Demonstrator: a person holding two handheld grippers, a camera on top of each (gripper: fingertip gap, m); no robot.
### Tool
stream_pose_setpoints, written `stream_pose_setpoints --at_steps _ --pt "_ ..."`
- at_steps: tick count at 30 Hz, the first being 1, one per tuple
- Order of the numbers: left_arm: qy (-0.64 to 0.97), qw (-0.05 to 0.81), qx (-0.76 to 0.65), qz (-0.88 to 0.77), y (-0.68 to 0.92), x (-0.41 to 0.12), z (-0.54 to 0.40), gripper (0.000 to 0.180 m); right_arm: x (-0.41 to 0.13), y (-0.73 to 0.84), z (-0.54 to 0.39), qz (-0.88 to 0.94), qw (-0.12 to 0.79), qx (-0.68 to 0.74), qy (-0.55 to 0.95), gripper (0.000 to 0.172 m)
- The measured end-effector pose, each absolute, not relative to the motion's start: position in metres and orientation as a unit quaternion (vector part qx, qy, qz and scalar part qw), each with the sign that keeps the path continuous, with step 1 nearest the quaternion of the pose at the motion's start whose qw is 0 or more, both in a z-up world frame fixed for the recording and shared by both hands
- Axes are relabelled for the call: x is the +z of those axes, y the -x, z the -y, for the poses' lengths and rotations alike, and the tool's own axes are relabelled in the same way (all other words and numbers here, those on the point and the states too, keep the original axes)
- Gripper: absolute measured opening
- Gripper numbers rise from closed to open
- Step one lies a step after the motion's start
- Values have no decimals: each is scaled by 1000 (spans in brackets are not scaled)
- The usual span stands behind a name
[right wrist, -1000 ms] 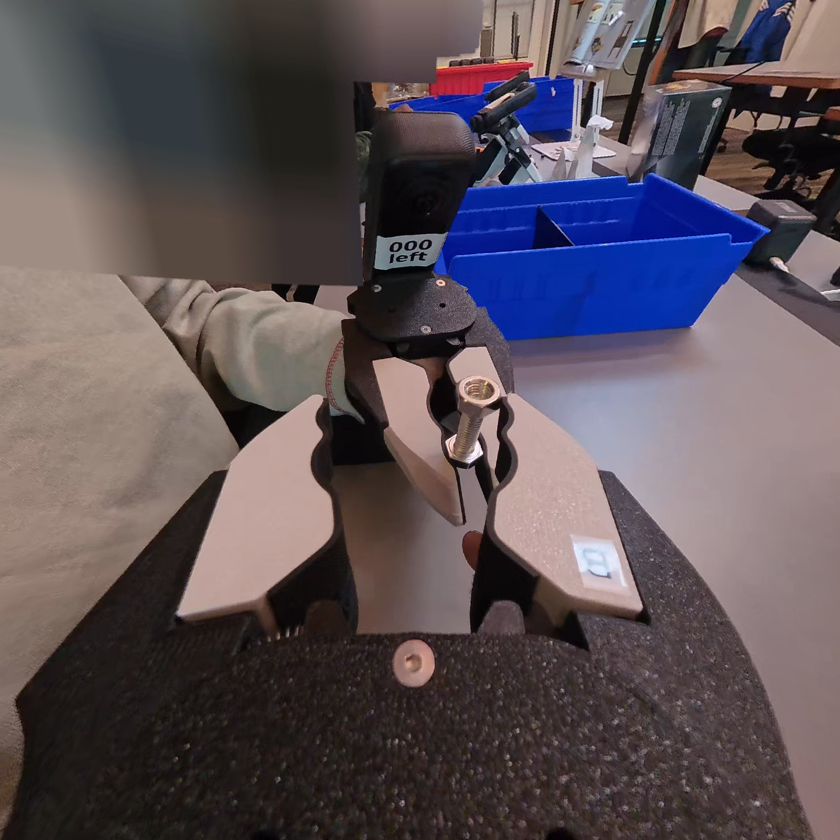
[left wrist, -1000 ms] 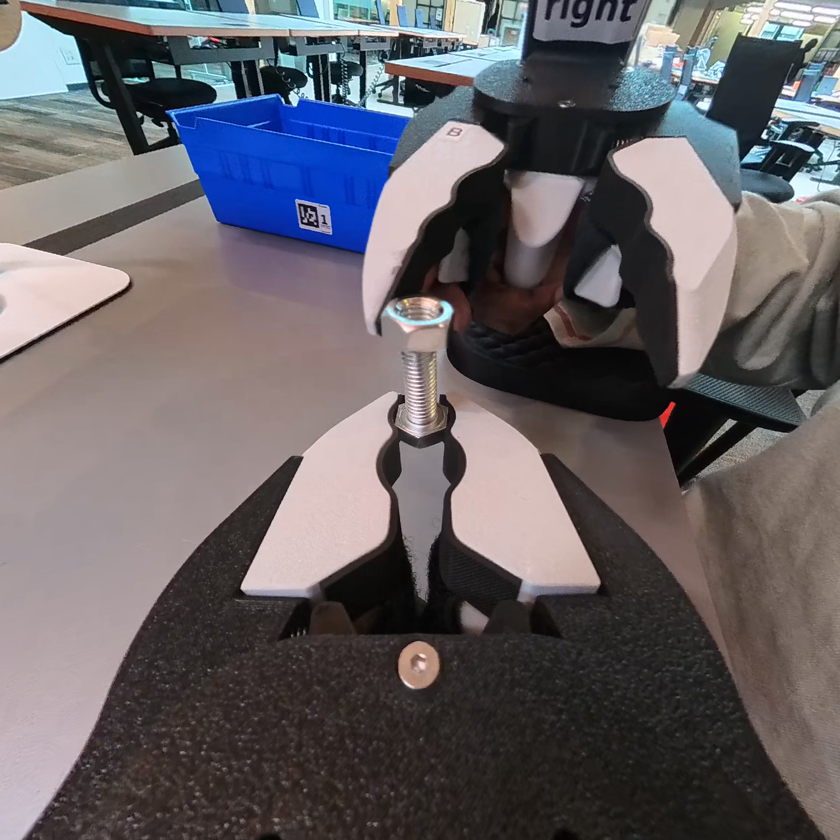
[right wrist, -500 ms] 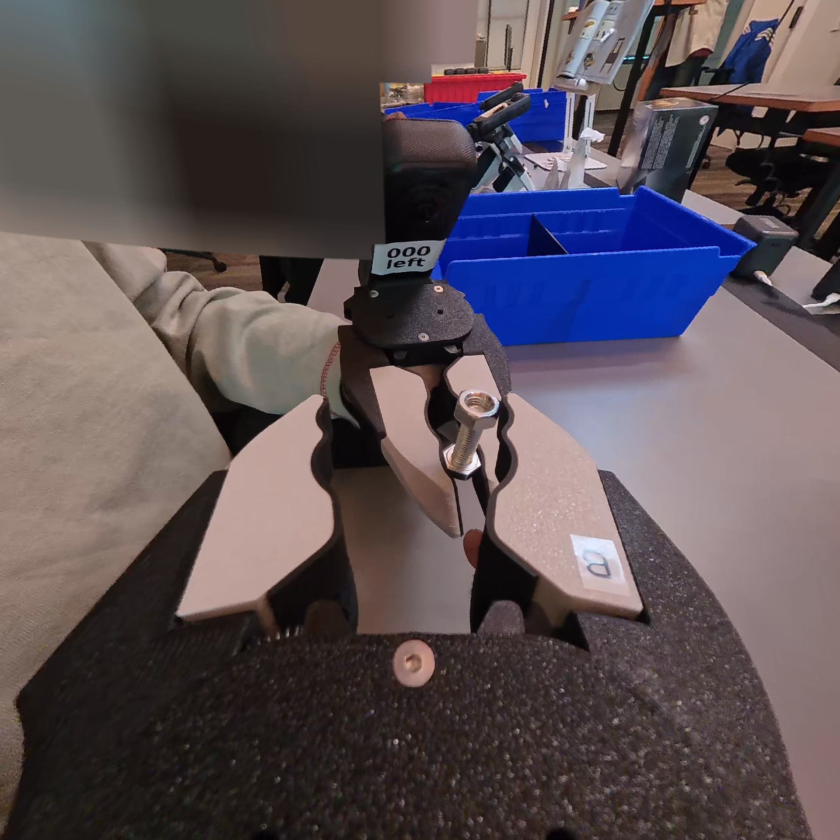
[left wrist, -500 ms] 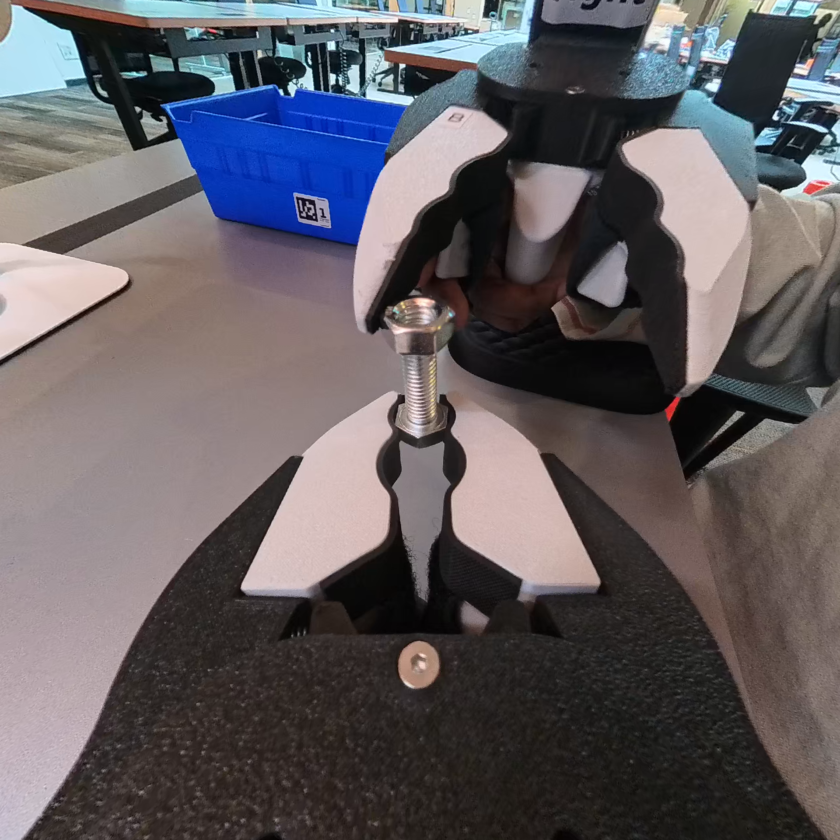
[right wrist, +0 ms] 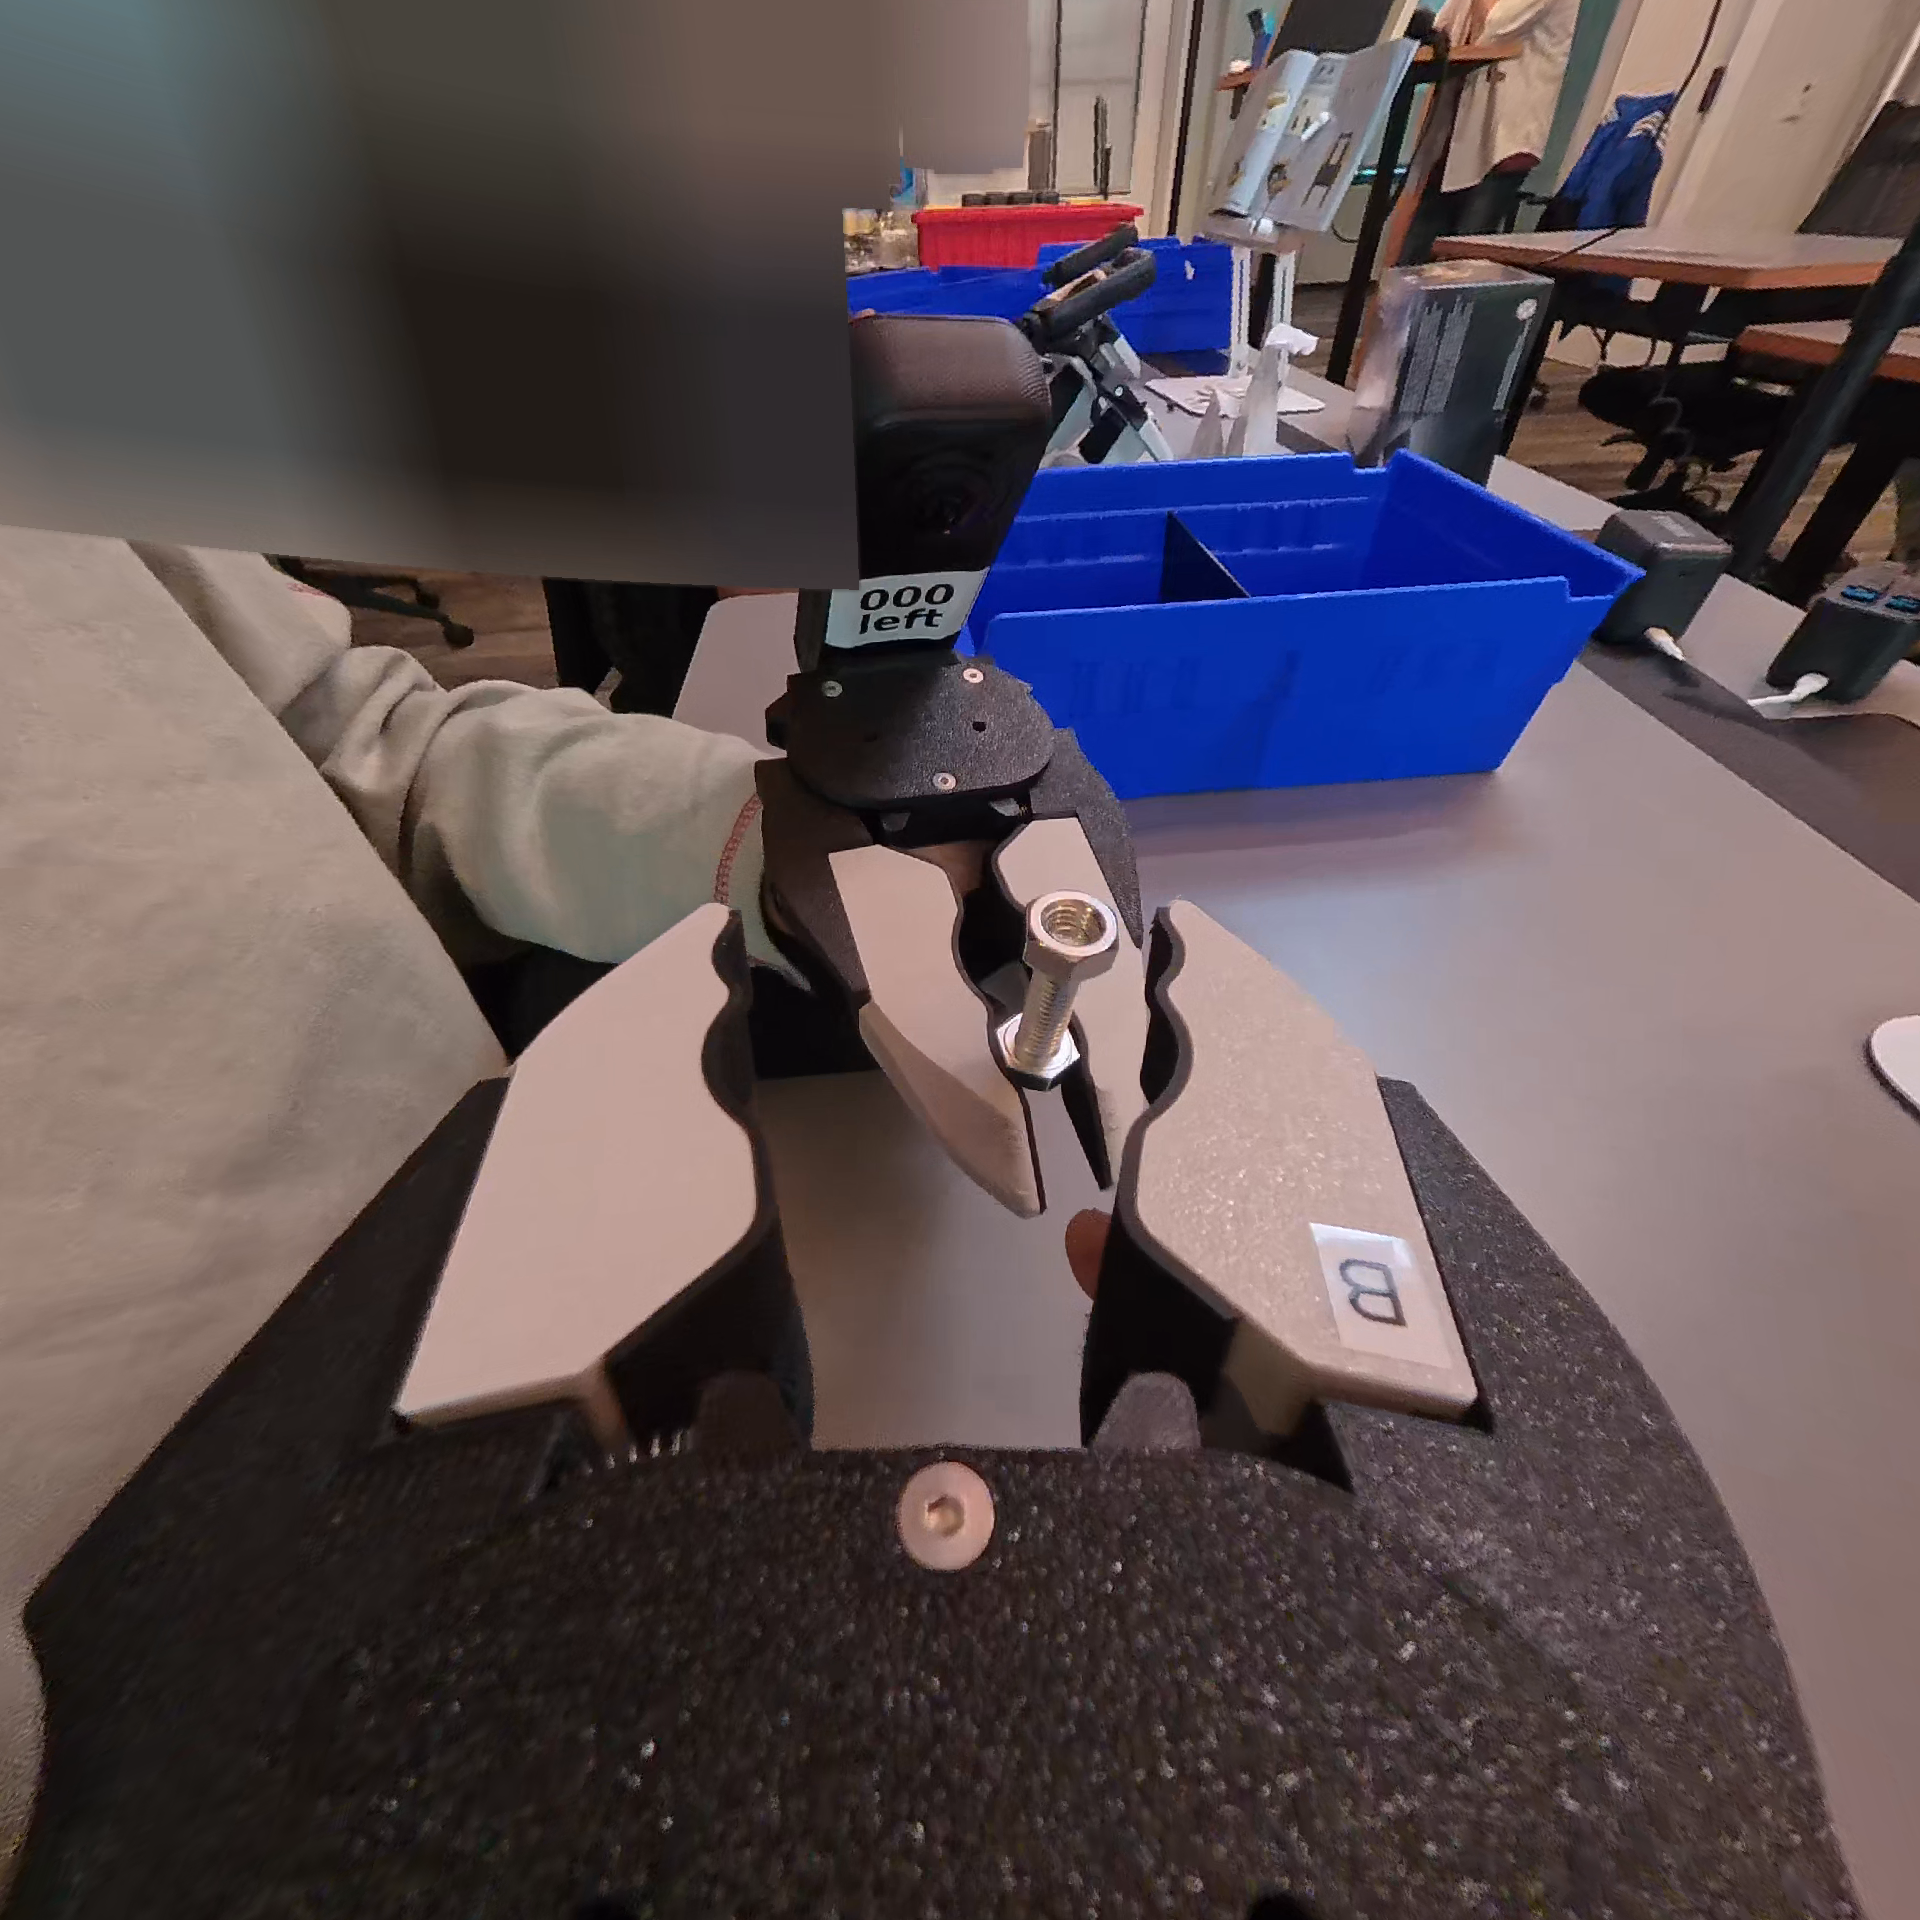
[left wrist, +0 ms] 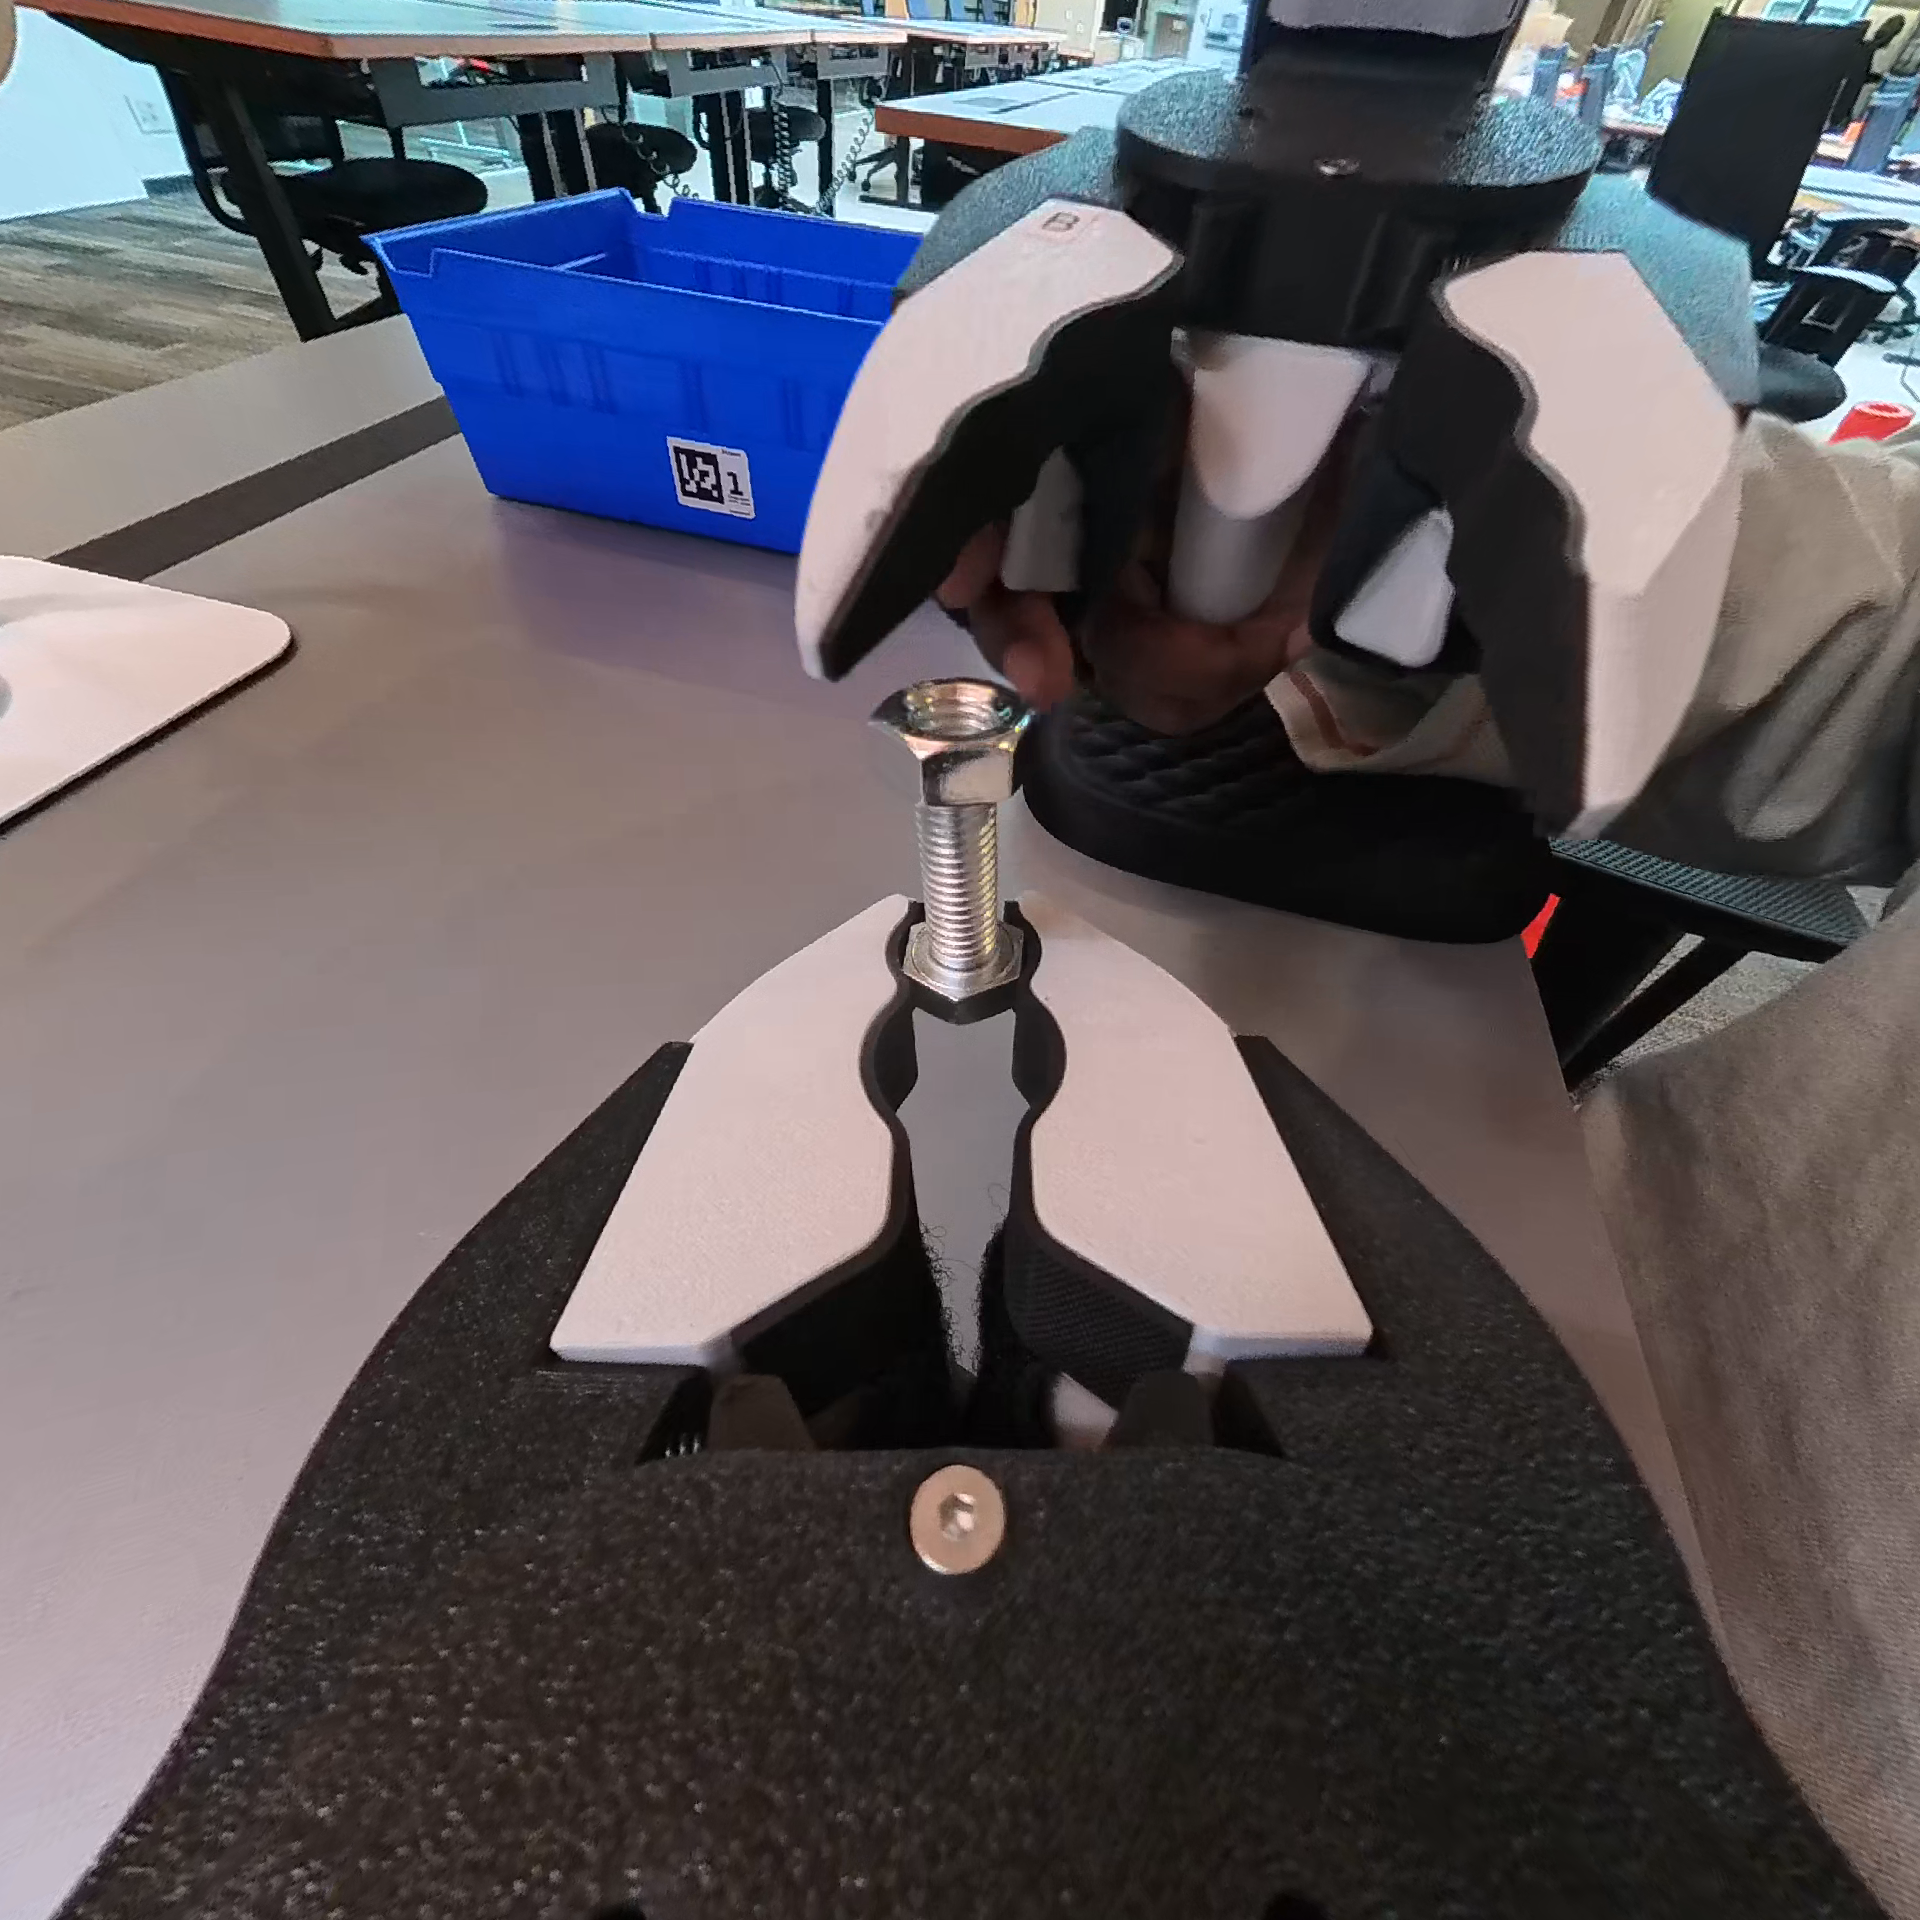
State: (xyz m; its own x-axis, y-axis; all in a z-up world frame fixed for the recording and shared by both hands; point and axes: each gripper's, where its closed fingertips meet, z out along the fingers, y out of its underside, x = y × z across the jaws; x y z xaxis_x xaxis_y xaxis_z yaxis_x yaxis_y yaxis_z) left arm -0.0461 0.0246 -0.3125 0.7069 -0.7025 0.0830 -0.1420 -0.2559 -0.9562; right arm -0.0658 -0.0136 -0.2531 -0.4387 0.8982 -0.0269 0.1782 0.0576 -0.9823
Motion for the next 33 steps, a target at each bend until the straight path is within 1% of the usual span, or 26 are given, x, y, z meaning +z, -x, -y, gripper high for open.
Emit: stream_pose_setpoints --at_steps 6,7,9,10,12,14,16,23,25,27,28,29,30,33 --pt "748 546 -263 -272 49 -310 -26 13 -258 63 18 657 326 535 419 72" --pt "748 546 -263 -272 49 -310 -26 13 -258 60 18 656 326 536 419 68" --pt "748 546 -264 -272 49 -311 -26 14 -255 53 20 657 323 544 411 55" --pt "747 545 -264 -272 48 -310 -26 14 -254 52 20 656 325 545 409 53" --pt "746 545 -264 -276 47 -311 -25 14 -254 55 15 651 337 540 413 54" --pt "745 545 -262 -281 46 -311 -24 14 -254 63 10 642 350 539 418 66" --pt "745 544 -261 -285 46 -312 -24 14 -255 71 12 643 349 540 415 73" --pt "745 547 -264 -276 48 -310 -25 13 -262 70 19 655 341 532 415 72" --pt "745 548 -265 -273 48 -310 -25 13 -260 60 18 651 344 532 418 65" --pt "745 548 -267 -272 49 -310 -25 14 -257 50 22 650 342 544 407 48" --pt "744 548 -267 -273 48 -310 -25 14 -255 47 21 647 347 545 404 44" --pt "744 547 -266 -275 48 -310 -25 14 -254 47 19 644 355 543 405 44" --pt "744 547 -266 -276 48 -310 -25 14 -254 49 15 640 364 539 409 47" --pt "743 546 -266 -282 46 -310 -24 14 -254 62 10 628 372 540 418 69"
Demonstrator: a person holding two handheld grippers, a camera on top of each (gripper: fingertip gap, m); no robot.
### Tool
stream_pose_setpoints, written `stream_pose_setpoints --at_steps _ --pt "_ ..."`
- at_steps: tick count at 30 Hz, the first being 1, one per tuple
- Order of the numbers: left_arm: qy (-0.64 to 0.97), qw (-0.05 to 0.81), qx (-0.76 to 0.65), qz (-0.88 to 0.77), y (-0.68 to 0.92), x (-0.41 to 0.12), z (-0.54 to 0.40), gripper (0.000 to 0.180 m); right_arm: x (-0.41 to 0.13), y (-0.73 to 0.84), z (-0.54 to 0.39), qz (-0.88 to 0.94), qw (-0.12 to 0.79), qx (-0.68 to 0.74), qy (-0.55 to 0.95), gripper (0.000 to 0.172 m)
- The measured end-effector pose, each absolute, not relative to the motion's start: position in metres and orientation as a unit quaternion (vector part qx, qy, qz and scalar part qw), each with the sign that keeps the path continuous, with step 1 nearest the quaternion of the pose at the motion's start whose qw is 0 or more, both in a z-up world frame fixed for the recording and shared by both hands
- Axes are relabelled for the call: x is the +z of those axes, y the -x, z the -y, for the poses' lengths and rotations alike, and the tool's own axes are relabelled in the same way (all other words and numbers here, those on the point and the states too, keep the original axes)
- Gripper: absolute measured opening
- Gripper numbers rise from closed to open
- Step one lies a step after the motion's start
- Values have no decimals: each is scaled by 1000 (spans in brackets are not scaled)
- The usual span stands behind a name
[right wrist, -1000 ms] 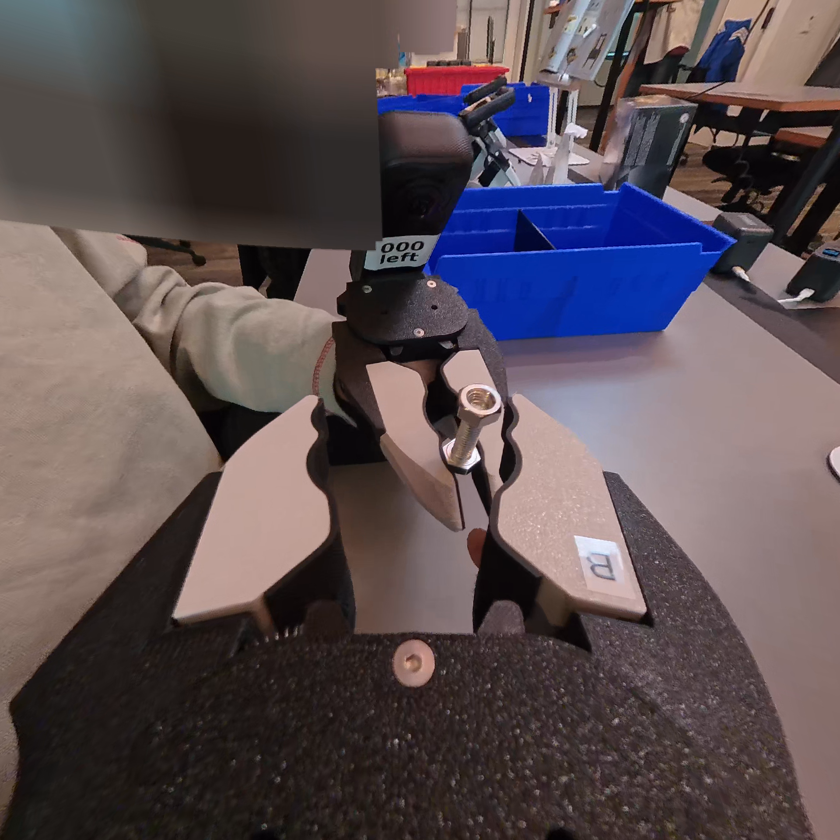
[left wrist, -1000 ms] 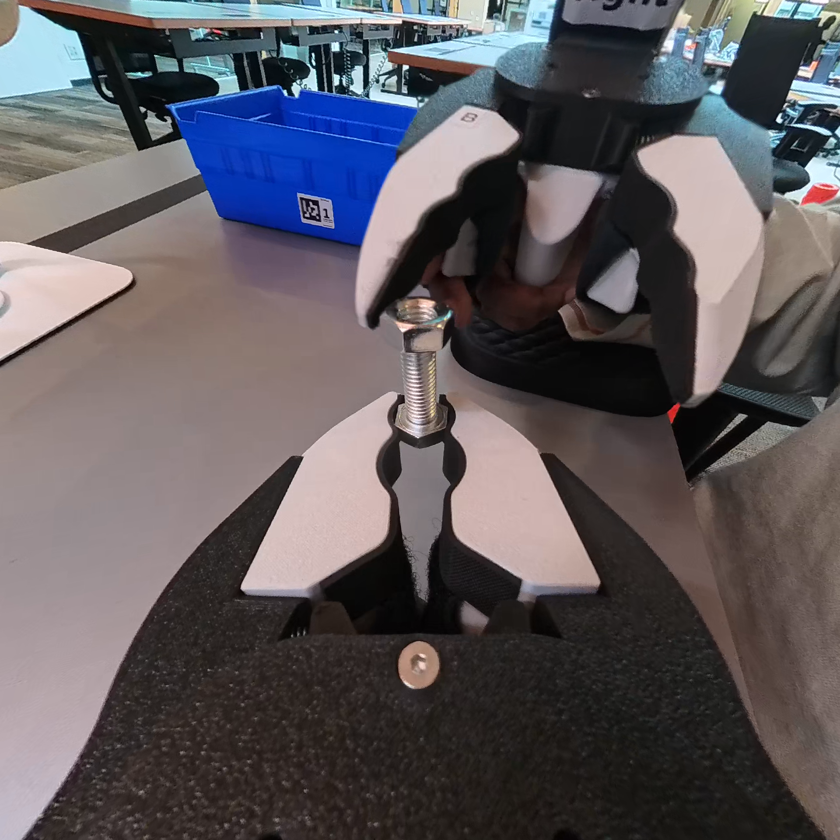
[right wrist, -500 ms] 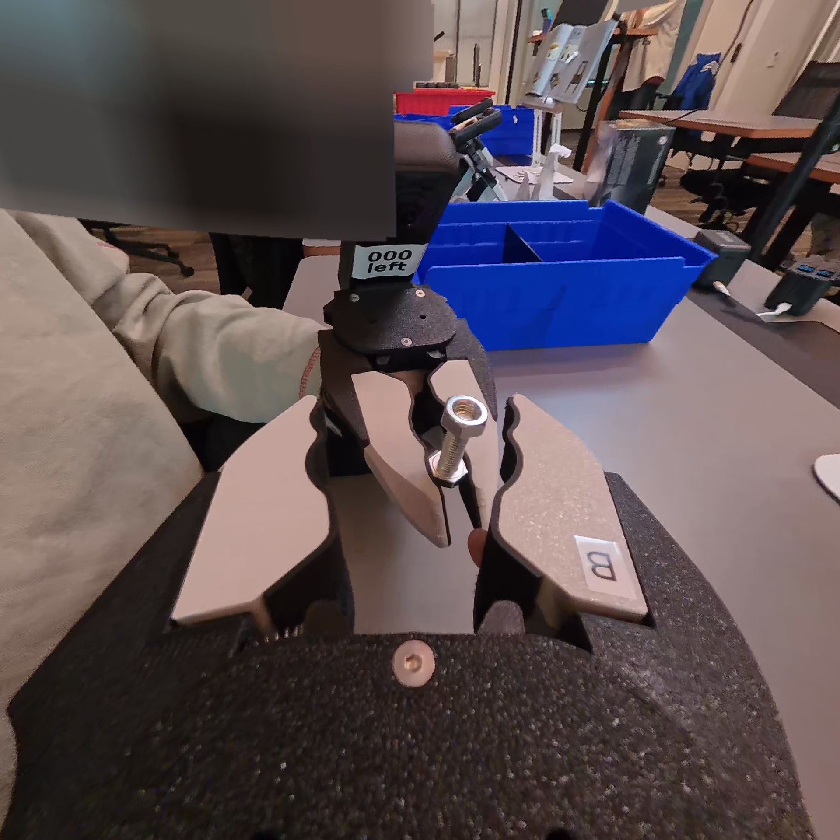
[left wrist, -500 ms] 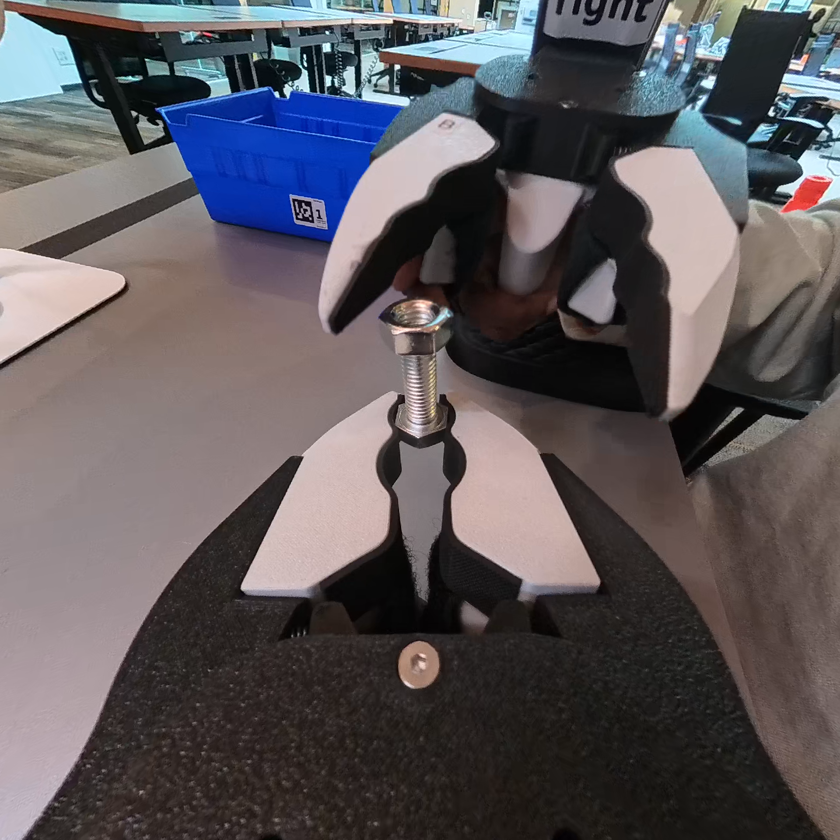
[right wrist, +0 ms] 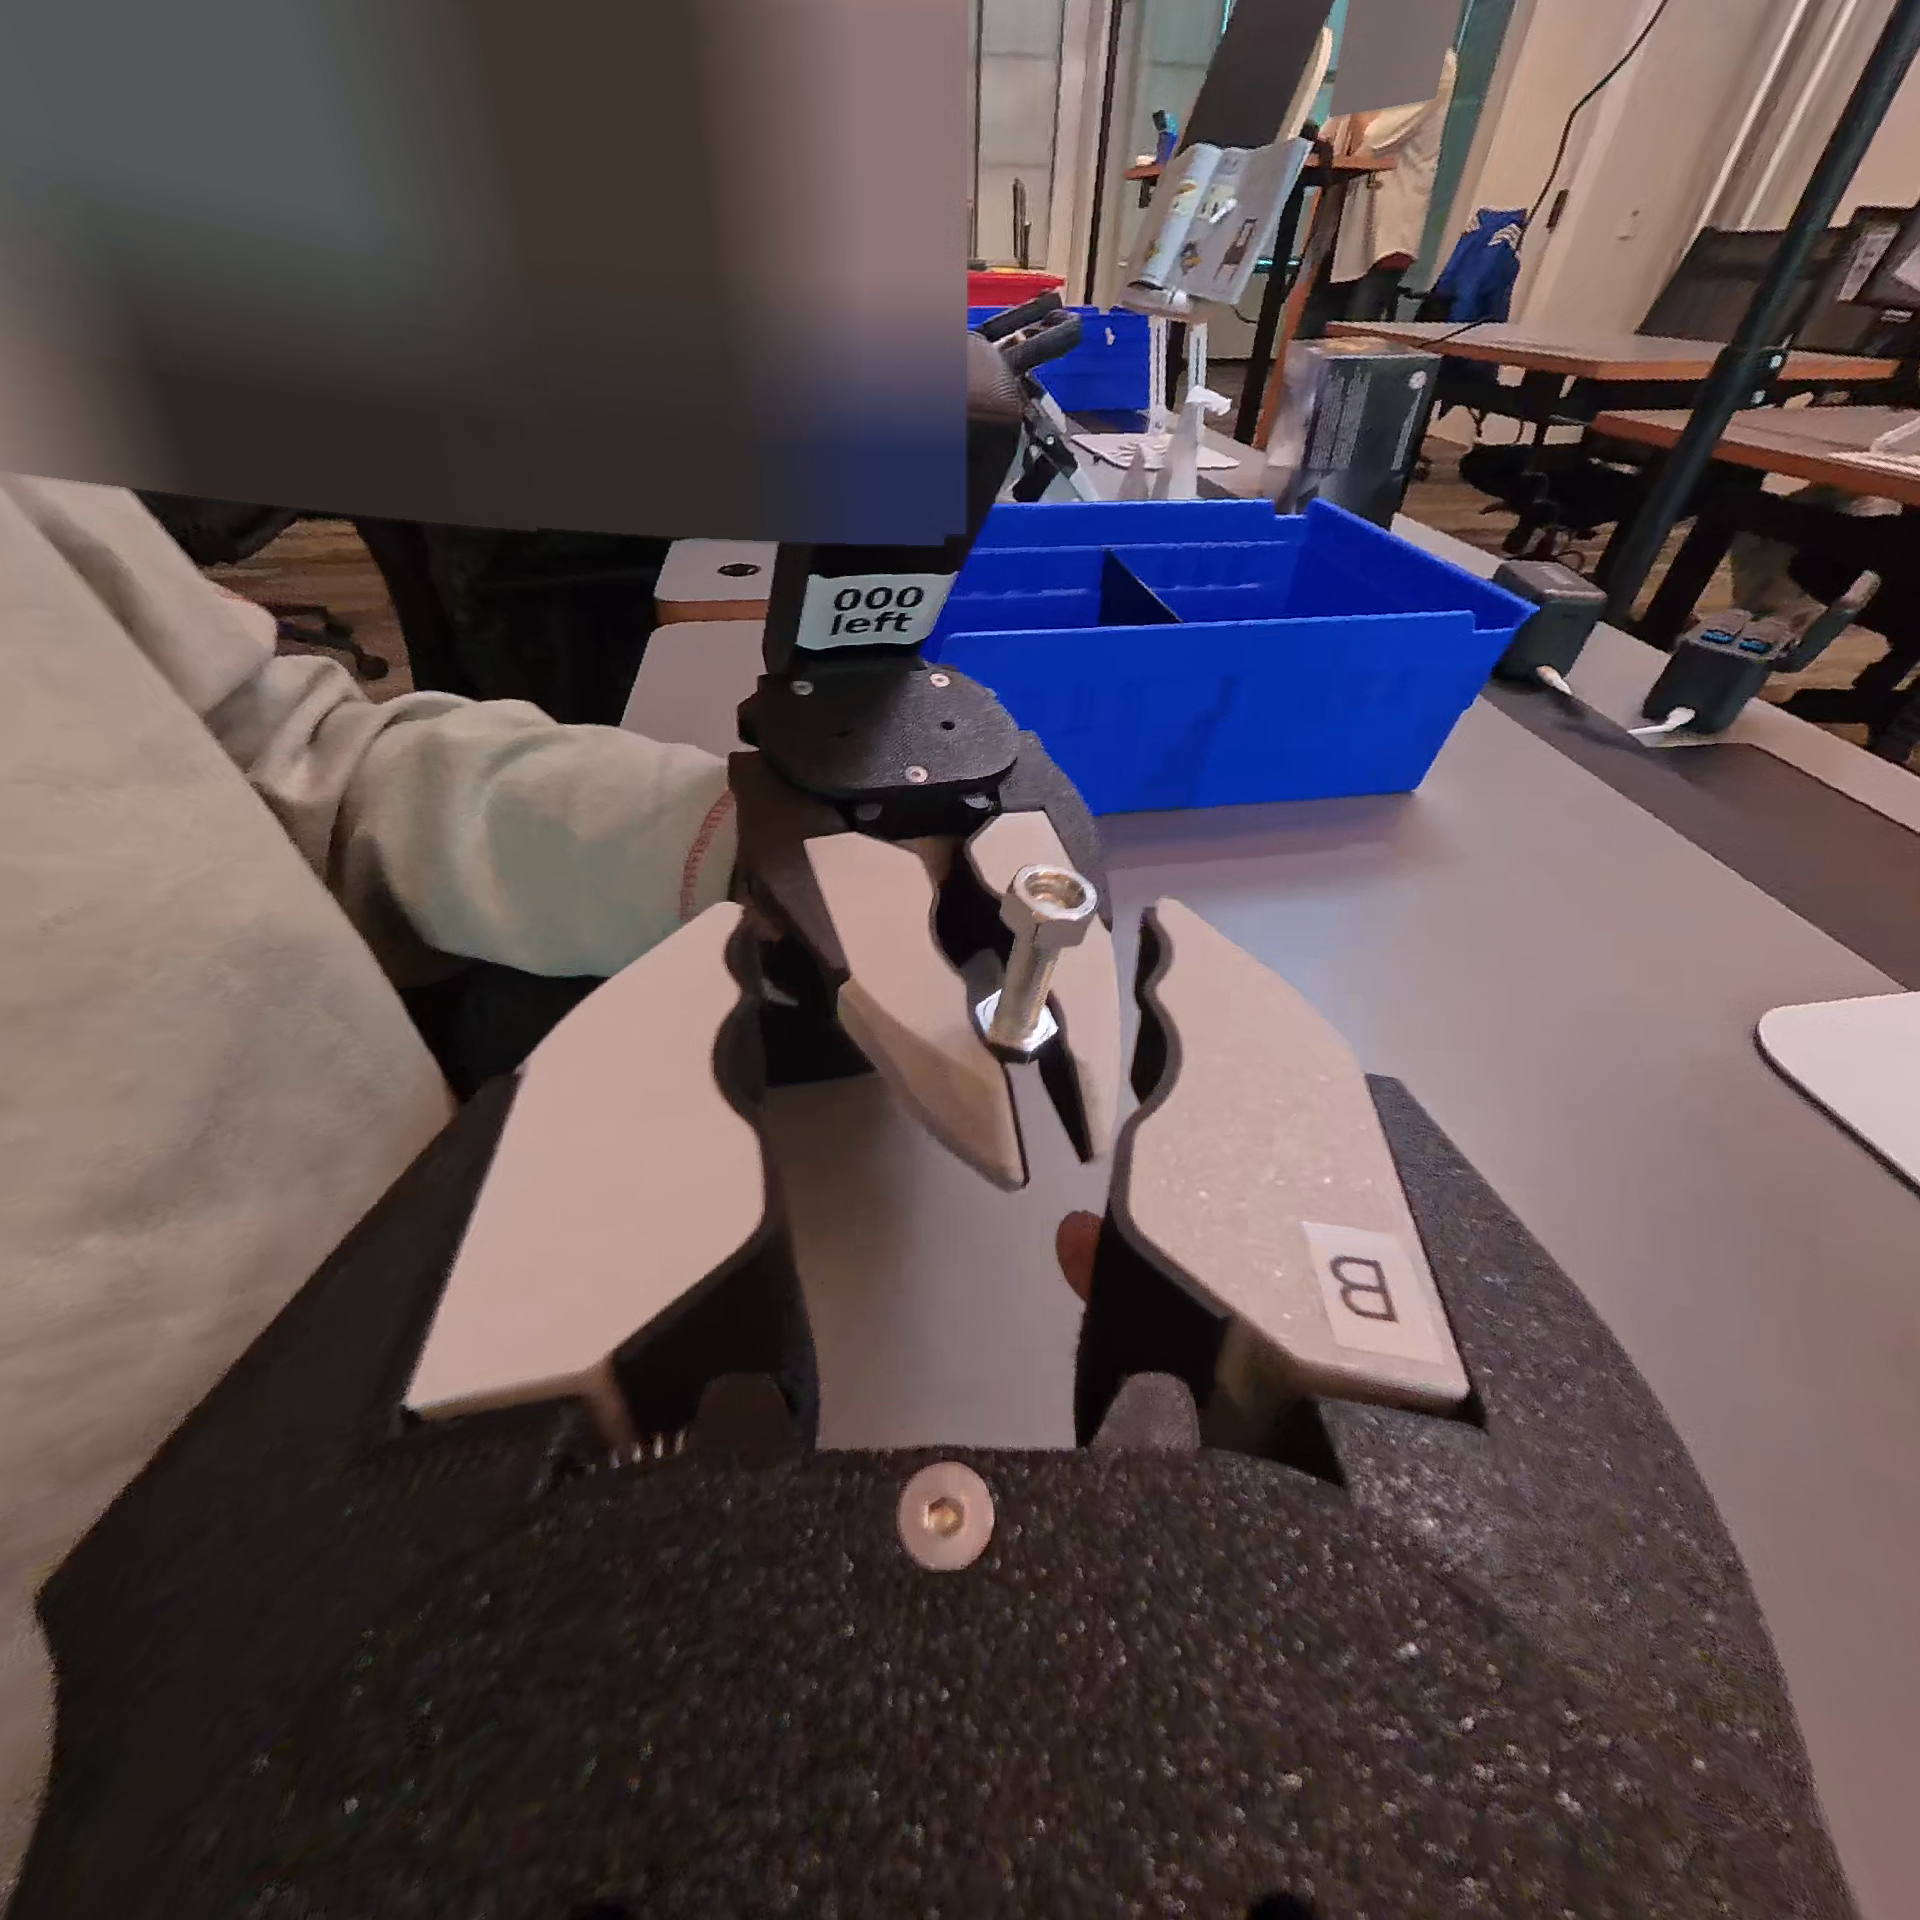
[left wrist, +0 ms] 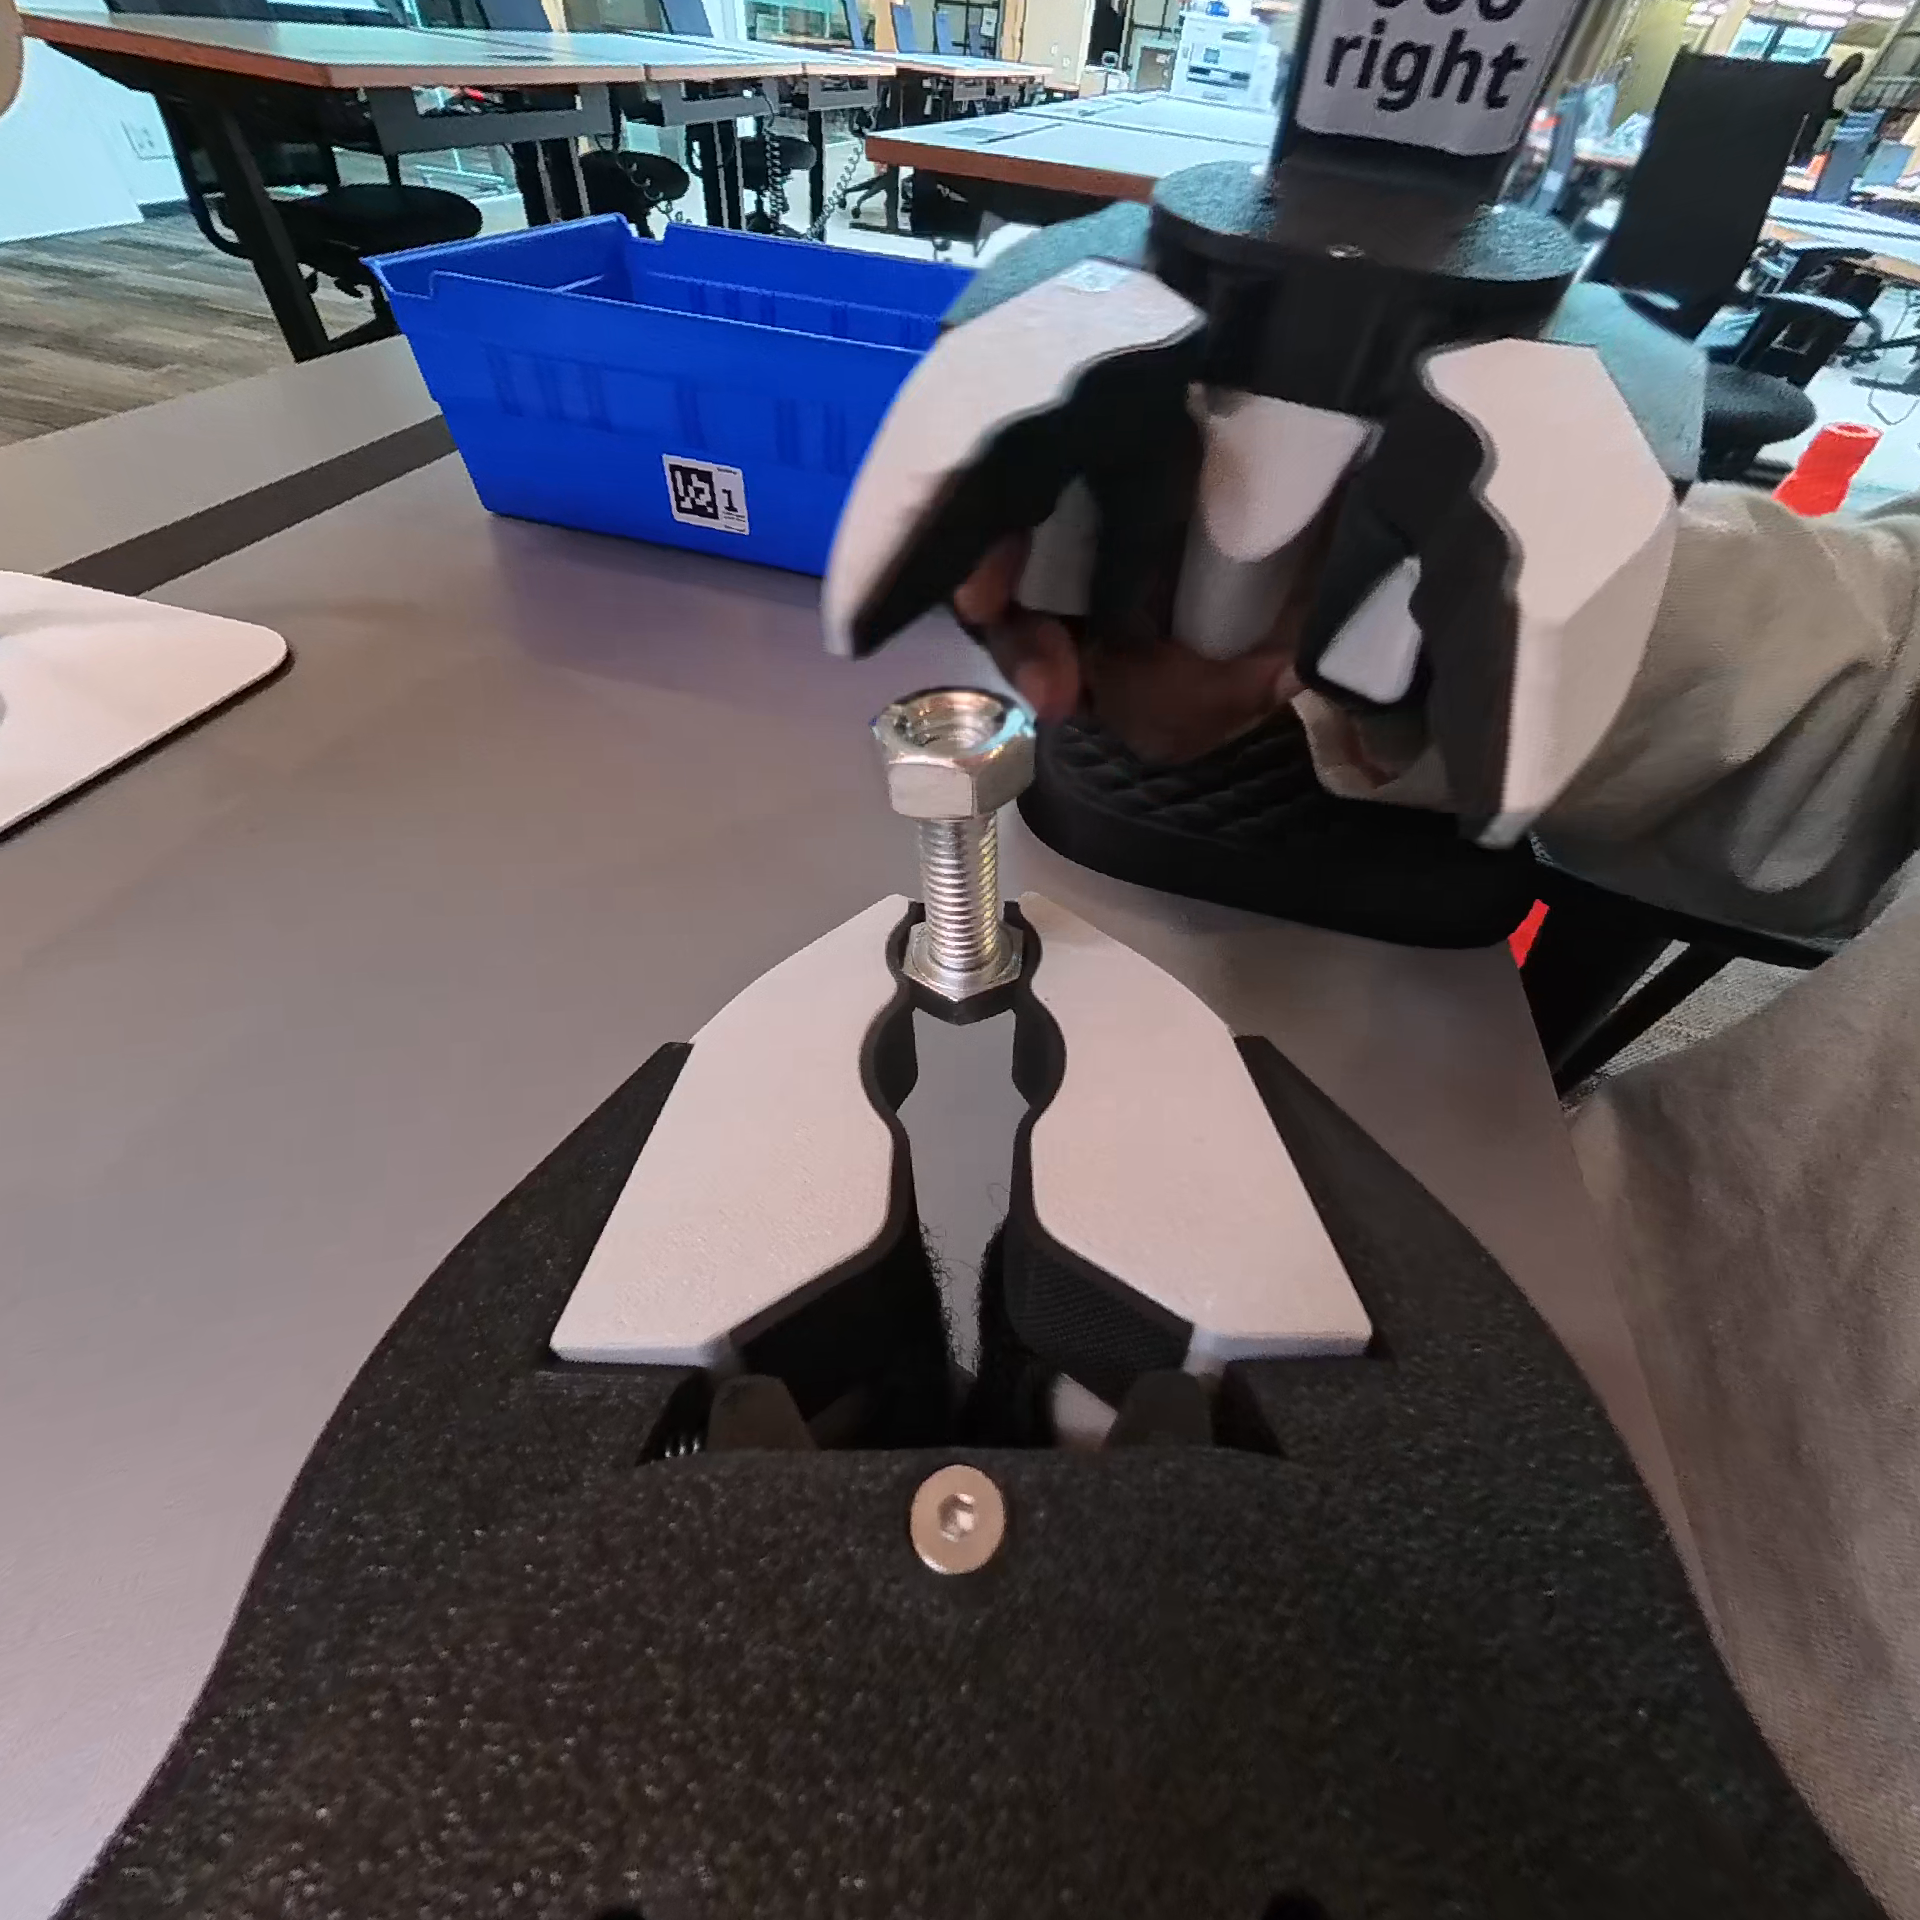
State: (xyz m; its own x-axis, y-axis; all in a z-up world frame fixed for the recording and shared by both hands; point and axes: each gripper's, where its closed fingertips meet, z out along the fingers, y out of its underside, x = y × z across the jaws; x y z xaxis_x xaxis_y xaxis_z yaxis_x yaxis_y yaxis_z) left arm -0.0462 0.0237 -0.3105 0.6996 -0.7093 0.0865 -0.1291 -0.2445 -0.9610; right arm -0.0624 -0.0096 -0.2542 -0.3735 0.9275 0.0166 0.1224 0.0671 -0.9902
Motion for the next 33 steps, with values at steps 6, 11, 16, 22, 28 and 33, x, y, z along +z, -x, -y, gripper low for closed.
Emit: stream_pose_setpoints --at_steps 6,11,16,22,28,33 --pt "740 546 -270 -285 46 -310 -23 13 -262 78 21 651 354 535 405 77" --pt "732 553 -286 -275 48 -306 -22 14 -254 51 23 643 350 559 389 35" --pt "727 551 -293 -285 46 -306 -19 14 -249 56 12 621 373 564 396 45" --pt "719 545 -304 -306 42 -306 -14 14 -260 82 24 643 345 559 394 75" --pt "713 552 -318 -293 45 -302 -15 14 -250 50 28 644 344 573 372 25" --pt "712 550 -318 -299 44 -303 -14 14 -247 59 15 611 368 583 390 47"
